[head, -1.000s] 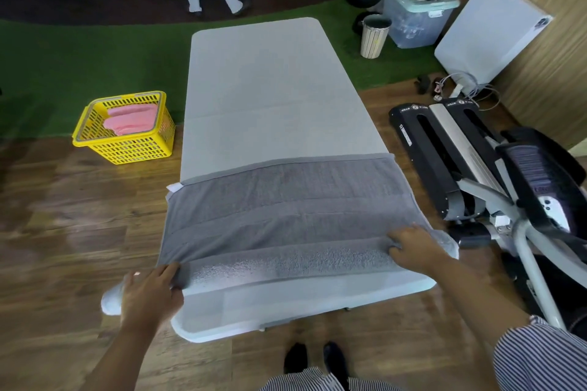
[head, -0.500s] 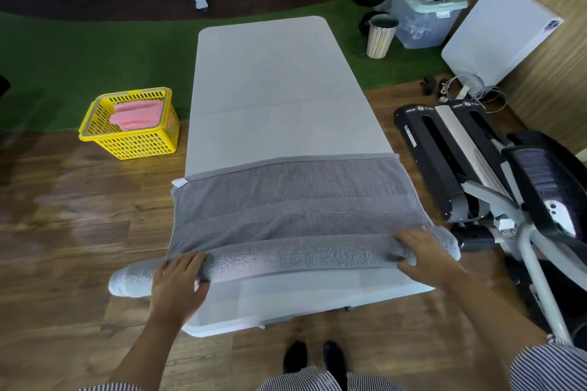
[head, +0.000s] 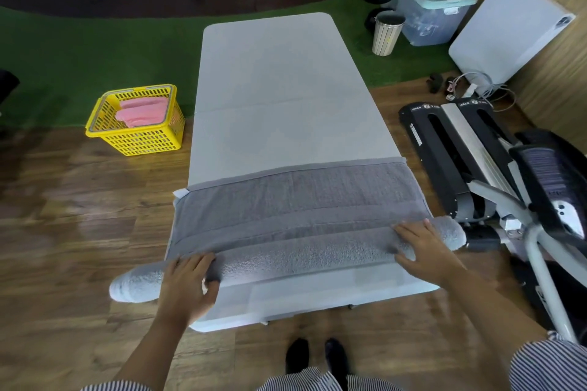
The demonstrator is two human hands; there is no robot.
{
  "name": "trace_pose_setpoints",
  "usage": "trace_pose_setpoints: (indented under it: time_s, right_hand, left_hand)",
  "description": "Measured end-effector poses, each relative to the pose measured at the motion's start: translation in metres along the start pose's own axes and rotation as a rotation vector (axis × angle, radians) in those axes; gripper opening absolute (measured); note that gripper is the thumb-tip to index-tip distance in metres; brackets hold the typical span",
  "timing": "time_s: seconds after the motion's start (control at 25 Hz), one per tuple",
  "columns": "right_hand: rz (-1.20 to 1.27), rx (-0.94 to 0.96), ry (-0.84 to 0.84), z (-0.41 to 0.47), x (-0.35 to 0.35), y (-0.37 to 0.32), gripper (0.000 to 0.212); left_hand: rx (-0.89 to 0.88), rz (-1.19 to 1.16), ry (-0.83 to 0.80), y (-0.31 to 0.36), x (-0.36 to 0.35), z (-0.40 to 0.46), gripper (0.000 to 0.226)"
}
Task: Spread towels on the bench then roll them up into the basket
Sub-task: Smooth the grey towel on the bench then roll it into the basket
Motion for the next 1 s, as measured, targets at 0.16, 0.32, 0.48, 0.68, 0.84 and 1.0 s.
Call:
trace_pose_setpoints:
  time_s: [0.16, 0.32, 0.48, 0.68, 0.84, 1.0]
  right_hand:
    - [-0.038, -0.034, -0.118, 0.004, 0.006, 0.008, 0.045]
    - [-0.012, -0.116, -0.22, 0.014, 0.023, 0.005, 0.006]
    - [-0.08, -0.015, -0.032, 0.023, 0.023, 0.002, 0.036]
    - [-0.001, 0.014, -0.013, 0.009, 0.006, 0.004, 0.049]
    - [-0.005, 0.011, -0.093, 0.008, 0.005, 0.008, 0.048]
    - [0.027, -0.044, -0.147, 0.013, 0.019, 0.006, 0.032]
  left_hand:
    - [0.007, -0.001, -0.026, 0.002, -0.003, -0.001, 0.05]
    - [-0.021, 0.007, -0.018, 0.004, 0.006, 0.009, 0.046]
    - [0.029, 0.012, 0.028, 0.008, 0.005, 0.013, 0.047]
    - [0.058, 0.018, -0.035, 0.013, -0.006, 0.012, 0.058]
    - [-0.024, 0.051, -0.077, 0.013, -0.004, 0.014, 0.051]
    - [-0.066, -0.046, -0.13, 0.016, 0.0, 0.016, 0.043]
Point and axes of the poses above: each hand's wrist, its own z-axis towards the middle knuckle, its own x-axis out of the back of the hand, y = z × x, the point moved 3 cm from there along z, towards the middle knuckle, and after that the axes turned 9 degrees about x, right-handed, at the moved point
